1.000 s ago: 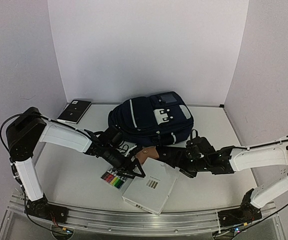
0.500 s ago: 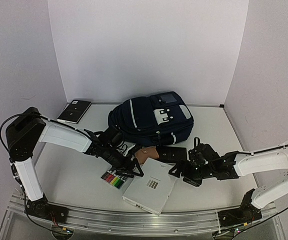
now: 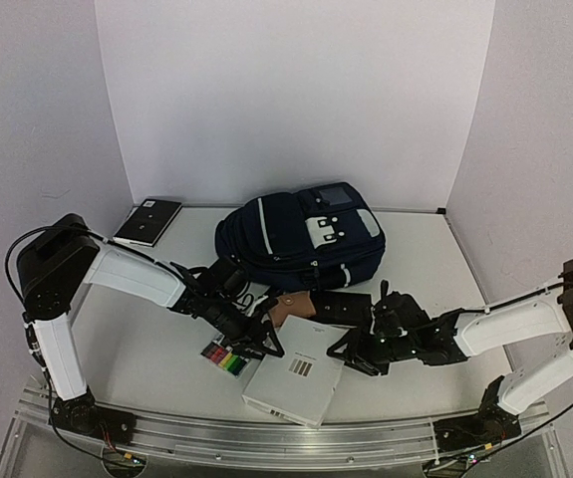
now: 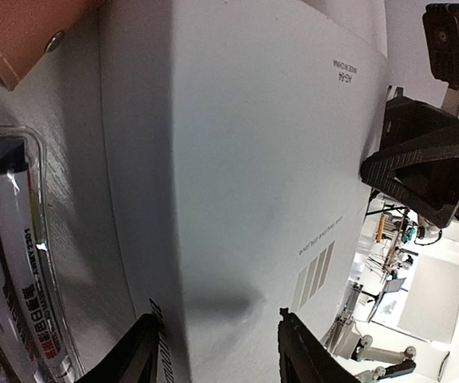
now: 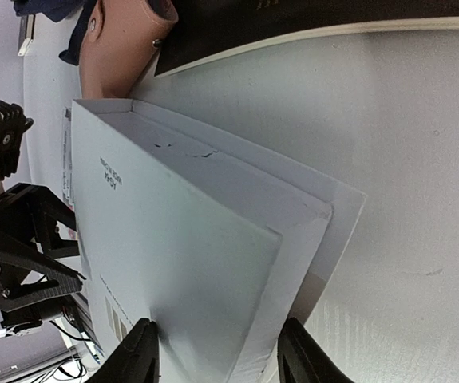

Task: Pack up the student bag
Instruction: Pick up the book from the center of the board.

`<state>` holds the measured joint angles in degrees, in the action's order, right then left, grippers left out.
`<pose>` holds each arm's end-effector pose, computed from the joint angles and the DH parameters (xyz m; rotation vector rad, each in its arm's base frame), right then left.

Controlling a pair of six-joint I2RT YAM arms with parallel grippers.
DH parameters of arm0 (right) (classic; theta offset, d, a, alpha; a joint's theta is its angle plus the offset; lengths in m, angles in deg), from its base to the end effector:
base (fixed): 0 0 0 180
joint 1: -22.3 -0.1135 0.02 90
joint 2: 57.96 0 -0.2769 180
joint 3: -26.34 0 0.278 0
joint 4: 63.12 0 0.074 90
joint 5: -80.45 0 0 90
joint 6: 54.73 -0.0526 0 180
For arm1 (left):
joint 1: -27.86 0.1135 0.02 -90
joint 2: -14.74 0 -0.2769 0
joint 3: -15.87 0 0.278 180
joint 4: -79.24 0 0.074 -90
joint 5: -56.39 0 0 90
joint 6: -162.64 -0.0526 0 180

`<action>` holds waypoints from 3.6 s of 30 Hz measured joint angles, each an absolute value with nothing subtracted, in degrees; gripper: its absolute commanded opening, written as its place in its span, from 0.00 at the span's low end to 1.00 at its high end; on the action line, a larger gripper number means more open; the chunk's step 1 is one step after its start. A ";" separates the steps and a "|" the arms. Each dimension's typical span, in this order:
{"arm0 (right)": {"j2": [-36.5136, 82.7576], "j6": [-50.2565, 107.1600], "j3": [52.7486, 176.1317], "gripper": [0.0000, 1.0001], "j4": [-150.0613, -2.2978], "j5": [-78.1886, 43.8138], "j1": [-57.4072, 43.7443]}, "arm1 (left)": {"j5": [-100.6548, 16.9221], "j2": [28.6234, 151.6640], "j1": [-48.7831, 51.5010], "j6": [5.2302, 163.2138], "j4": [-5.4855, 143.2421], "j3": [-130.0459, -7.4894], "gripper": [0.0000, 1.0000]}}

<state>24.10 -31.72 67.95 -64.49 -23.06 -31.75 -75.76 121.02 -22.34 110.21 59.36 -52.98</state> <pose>0.1583 0.2392 0.1239 0.1604 2.6695 1.1951 0.2157 -0.3141 0.1152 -0.6063 -2.6765 1.3118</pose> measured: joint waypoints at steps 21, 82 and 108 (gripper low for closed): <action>17.41 -35.36 66.38 0.00 -61.87 -22.65 -31.77 | -71.89 113.29 -21.72 115.19 63.08 -48.36 0.69; 21.71 -4.66 103.16 0.98 -75.40 -8.21 -31.65 | -85.34 96.01 8.78 125.17 76.81 -46.24 0.25; 83.63 32.39 167.00 0.90 -95.34 12.69 -30.61 | -76.19 92.18 29.92 116.17 54.73 -53.57 0.28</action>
